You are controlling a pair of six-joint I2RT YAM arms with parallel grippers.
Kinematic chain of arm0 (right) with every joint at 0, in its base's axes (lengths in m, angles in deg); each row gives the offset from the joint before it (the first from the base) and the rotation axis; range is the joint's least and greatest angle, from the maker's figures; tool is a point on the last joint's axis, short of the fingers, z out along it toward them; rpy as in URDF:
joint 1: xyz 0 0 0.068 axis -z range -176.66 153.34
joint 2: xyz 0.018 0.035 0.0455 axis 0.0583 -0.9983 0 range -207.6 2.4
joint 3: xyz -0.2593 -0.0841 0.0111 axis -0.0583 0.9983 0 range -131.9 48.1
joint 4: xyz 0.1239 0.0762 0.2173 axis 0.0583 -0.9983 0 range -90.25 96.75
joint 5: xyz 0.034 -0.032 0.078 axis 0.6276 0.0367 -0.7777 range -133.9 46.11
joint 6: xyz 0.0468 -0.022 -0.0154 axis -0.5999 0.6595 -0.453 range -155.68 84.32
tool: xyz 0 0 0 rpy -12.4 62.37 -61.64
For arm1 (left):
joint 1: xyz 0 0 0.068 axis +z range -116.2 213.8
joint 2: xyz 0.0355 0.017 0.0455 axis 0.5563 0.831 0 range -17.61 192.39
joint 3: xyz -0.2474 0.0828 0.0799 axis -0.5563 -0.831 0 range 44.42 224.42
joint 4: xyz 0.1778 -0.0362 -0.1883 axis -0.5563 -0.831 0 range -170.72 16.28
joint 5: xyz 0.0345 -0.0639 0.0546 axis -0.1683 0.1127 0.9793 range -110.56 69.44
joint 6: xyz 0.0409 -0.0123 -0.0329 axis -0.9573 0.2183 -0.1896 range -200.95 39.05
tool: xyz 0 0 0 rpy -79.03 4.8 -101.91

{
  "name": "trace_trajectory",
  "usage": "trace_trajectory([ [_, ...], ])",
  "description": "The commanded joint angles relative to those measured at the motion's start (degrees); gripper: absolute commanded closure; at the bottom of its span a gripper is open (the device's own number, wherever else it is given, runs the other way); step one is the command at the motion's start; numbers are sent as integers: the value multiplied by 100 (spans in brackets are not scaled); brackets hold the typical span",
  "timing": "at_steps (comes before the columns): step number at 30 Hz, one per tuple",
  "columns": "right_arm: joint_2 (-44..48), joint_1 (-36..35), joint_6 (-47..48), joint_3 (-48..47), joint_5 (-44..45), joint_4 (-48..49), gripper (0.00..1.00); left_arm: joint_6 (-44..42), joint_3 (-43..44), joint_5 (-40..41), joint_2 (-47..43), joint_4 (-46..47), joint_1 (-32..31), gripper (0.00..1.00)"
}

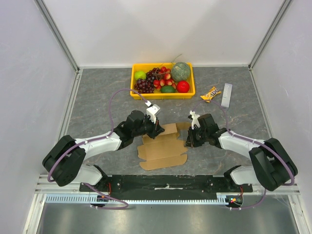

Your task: Fold the paper box

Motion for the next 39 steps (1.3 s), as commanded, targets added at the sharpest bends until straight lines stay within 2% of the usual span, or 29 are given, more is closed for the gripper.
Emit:
trace_trajectory([
  [1,-160,-5,82,-5,341,-53,88,-151,142,-71,83,-149,-13,98],
  [7,76,-5,30,-14,456,-79,87,-89,116,-54,-198,-97,-13,98],
  [11,787,-14,161,-329,823,-595,74,-107,107,-36,-137,-96,-13,98],
  [13,1104,-5,372,-785,1228,-1035,66,-133,125,-62,-76,-105,-13,98],
  [16,1386,-14,767,-1462,1781,-1589,59,-168,125,-53,-41,-114,-13,98],
  [19,1273,4,1293,-2174,1950,-1976,53,-160,107,-53,-14,-114,-13,98],
  [23,615,-5,2067,-2974,2003,-2442,45,-160,116,-80,21,-105,-13,98],
  [29,-335,-5,2824,-3389,1731,-2628,44,-168,90,-45,12,-97,-13,98],
  [34,-512,-5,2877,-3319,1484,-2628,46,-168,99,-53,21,-97,-13,98],
  [39,-608,-5,2895,-3178,1625,-2619,48,-168,99,-71,30,-97,-13,98],
])
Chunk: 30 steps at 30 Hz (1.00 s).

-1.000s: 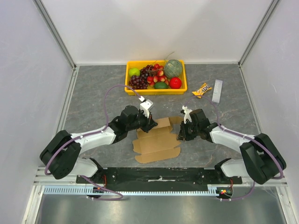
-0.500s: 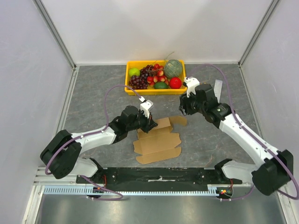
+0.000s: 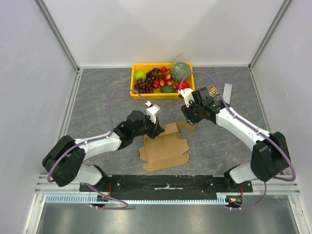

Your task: Fold the paper box

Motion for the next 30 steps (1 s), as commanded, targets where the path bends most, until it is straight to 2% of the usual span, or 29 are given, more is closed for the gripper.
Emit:
trace_trajectory([
  [1,-36,6,183,76,-25,-7,48,-168,107,-67,54,-51,-13,98],
  [13,-221,6,60,235,-219,-16,53,-168,116,-67,54,-51,-21,98],
  [20,-309,15,-46,279,-210,-33,62,-168,99,-67,63,-51,-13,98],
  [30,-80,6,-213,445,-298,-77,81,-160,142,-119,124,-51,-13,98],
])
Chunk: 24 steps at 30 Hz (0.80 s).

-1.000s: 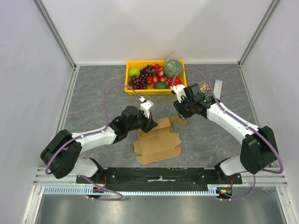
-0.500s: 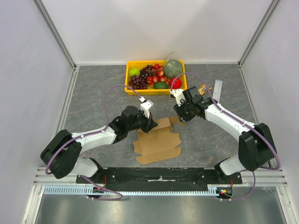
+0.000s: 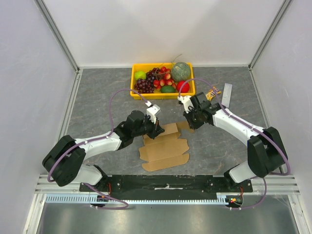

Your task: Fold the paper box

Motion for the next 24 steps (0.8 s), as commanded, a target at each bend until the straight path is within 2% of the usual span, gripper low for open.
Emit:
trace_trajectory([
  [1,226,-3,-114,70,-145,-60,82,-160,143,-104,107,-53,-21,98],
  [7,445,-47,-343,184,-294,-34,93,-151,134,-122,115,-44,-13,98],
  [14,656,-196,-519,263,-382,-16,100,-142,143,-174,151,-26,-13,98],
  [24,850,-477,-580,298,-488,-148,100,-133,151,-209,177,-18,-21,98],
])
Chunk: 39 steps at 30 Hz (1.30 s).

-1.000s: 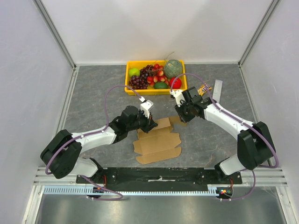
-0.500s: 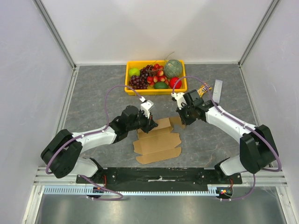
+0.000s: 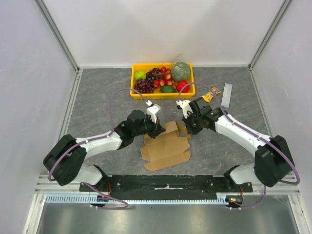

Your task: Fold the paper box

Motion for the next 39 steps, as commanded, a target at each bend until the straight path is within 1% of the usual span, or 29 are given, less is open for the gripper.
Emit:
trace_trajectory([
  [1,238,-99,-82,12,-95,97,100,-125,108,-122,79,-85,-30,98],
  [4,264,-99,-91,47,20,115,100,-107,125,-166,-35,-112,-30,98],
  [9,291,-99,-38,65,143,106,100,34,221,18,-606,-313,-153,97],
  [13,273,-99,-38,73,178,132,100,147,310,483,-1037,-700,-574,94],
  [16,264,-99,-73,117,187,202,100,534,12,905,-1161,-359,-1144,92],
  [19,256,-99,-73,153,178,246,100,903,-156,1537,-811,115,-1856,89],
  [21,256,-99,-91,161,178,255,100,1123,-130,1671,-311,484,-2138,90],
  [23,256,-99,-91,153,170,255,100,1203,36,1951,365,696,-2297,93],
  [25,264,-108,-82,144,161,247,100,1177,361,2031,955,610,-2394,98],
  [28,308,-108,-82,135,152,229,100,1115,696,2311,1545,556,-2535,98],
  [31,326,-108,-82,126,161,229,100,1106,837,2636,1801,495,-2597,98],
  [39,317,-108,-91,153,170,255,100,1203,635,3269,1924,1074,-2605,98],
])
